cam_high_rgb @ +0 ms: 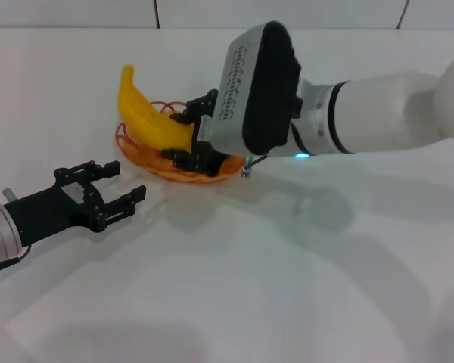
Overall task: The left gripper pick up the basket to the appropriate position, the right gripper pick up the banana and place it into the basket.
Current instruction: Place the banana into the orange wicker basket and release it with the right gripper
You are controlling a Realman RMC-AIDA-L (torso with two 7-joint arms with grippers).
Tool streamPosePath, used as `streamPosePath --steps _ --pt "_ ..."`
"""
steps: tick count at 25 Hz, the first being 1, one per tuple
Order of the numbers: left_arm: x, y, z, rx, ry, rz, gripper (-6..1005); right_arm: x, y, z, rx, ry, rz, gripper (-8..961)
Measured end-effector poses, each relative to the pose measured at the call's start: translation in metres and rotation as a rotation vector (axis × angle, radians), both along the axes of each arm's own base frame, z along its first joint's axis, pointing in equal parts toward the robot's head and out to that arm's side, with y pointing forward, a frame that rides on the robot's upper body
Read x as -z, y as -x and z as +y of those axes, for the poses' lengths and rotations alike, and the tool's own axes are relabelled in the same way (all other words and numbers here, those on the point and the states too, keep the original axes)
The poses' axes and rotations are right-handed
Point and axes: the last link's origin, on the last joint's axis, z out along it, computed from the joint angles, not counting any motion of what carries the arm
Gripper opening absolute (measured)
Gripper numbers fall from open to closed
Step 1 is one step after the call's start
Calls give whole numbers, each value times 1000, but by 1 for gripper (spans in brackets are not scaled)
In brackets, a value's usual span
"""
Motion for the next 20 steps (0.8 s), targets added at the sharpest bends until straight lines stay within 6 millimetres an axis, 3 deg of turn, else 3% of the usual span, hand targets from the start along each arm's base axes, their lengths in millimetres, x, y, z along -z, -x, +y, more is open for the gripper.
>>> streamPosePath --steps 20 --pt "1 -3 1 6 3 -4 652 15 -5 1 -32 -15 -50 491"
